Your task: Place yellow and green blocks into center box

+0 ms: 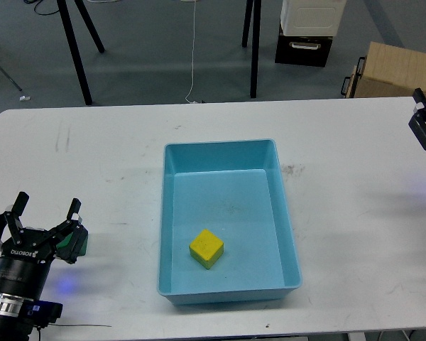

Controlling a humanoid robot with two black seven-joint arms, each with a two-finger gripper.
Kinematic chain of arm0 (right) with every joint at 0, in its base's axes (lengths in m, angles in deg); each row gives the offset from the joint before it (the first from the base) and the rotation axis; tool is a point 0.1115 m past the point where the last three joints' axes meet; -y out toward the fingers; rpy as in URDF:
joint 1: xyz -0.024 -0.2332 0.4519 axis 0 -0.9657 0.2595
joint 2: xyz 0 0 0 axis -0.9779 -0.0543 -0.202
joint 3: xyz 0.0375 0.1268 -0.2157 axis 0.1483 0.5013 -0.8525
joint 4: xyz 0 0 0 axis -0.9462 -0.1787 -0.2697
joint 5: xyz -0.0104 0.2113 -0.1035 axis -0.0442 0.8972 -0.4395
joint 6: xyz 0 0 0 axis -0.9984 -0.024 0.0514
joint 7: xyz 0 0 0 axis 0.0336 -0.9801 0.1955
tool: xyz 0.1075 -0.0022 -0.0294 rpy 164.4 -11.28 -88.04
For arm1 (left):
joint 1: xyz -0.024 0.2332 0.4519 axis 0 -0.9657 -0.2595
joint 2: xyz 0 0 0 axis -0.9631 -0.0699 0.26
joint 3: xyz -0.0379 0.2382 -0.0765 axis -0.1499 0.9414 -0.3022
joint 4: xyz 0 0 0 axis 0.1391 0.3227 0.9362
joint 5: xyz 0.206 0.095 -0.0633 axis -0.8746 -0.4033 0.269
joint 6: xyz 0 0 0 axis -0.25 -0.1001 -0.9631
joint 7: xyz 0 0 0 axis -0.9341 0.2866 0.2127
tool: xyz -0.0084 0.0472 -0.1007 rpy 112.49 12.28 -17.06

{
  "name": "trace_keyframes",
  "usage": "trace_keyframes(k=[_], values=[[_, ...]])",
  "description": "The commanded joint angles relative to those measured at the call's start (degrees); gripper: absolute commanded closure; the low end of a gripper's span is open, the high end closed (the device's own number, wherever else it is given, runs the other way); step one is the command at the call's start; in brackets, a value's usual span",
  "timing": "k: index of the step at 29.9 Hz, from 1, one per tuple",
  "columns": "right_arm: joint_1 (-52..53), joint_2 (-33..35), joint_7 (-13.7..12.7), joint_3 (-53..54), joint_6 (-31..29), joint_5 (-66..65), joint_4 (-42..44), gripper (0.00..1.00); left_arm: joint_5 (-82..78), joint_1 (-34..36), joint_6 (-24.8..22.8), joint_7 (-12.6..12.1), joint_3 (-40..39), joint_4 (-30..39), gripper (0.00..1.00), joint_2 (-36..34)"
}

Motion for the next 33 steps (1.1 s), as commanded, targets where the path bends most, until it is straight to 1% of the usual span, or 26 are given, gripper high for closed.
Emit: trace_keyframes(k=[1,4,7,12,13,16,18,19,20,21,22,24,26,27,30,33], values=[[-10.75,-4.59,-0.04,1.33,-2.33,0.36,-6.44,0.04,0.01,-0.44,0.00,0.00,0.00,0.05,0.00,0.00],[-19.27,-9.24,-0.04,0.28,-3.21,-0.25,-13.56,0.04,0.01,-0.62,0.00,0.00,-0.44,0.05,0.00,0.00],[-23.60,-13.20,-0.04,-0.61,-3.39,-2.09,-15.61,0.04,0.01,-0.53,0.00,0.00,-0.44,0.23,0.00,-0.26],[-23.44,-13.04,-0.04,-0.70,-3.04,-4.03,-15.26,0.04,-0.34,-0.36,0.00,-0.09,-0.44,0.40,0.00,-0.87],[-23.26,-12.69,-0.04,-0.52,-2.95,-4.03,-15.25,0.04,-1.56,-0.53,0.00,-0.27,-0.27,0.75,0.00,-0.96],[-22.91,-10.23,-0.04,-0.61,-2.86,-4.03,-15.08,0.04,-8.32,-0.45,0.00,0.43,-1.75,0.84,0.00,-0.35],[-22.82,-8.91,-0.04,-0.52,-2.86,-4.03,-15.08,0.04,-9.48,-0.36,0.00,2.79,-6.57,0.84,0.00,-0.26],[-22.82,-8.65,-0.04,-0.35,-2.86,-4.03,-15.08,0.04,-9.74,-0.36,0.00,4.55,-11.03,0.67,0.00,-0.61],[-22.91,-8.64,-0.04,-0.17,-2.77,-4.03,-15.08,0.04,-9.92,0.16,0.00,5.61,-14.56,0.06,0.00,-0.79],[-22.91,-8.56,-0.04,-0.08,-2.77,-4.03,-15.08,0.04,-9.92,1.04,0.00,5.79,-17.99,-0.91,0.00,-0.88],[-22.91,-8.55,-0.04,0.01,-2.77,-4.03,-15.08,0.04,-9.92,2.88,0.00,5.45,-21.06,-2.48,0.00,-1.40],[-23.00,-8.55,-0.04,0.09,-2.77,-4.03,-15.08,0.04,-9.92,8.67,0.00,4.66,-24.95,-7.13,0.00,-4.99],[-23.17,-8.55,-0.04,0.09,-2.77,-4.03,-15.08,0.04,-9.22,12.90,0.00,4.30,-25.75,-12.23,0.00,-9.47],[-23.17,-8.64,-0.04,0.09,-2.77,-4.03,-15.08,0.04,-8.87,14.74,0.00,4.30,-25.84,-13.56,0.00,-10.97],[-23.17,-8.73,-0.04,0.09,-2.77,-4.12,-15.08,0.04,-8.86,18.97,0.00,3.86,-25.14,-13.22,0.00,-14.84],[-23.17,-8.64,0.04,0.01,-2.95,-4.12,-15.08,0.04,-11.75,20.03,0.00,3.86,-22.08,-12.43,0.00,-20.46]])
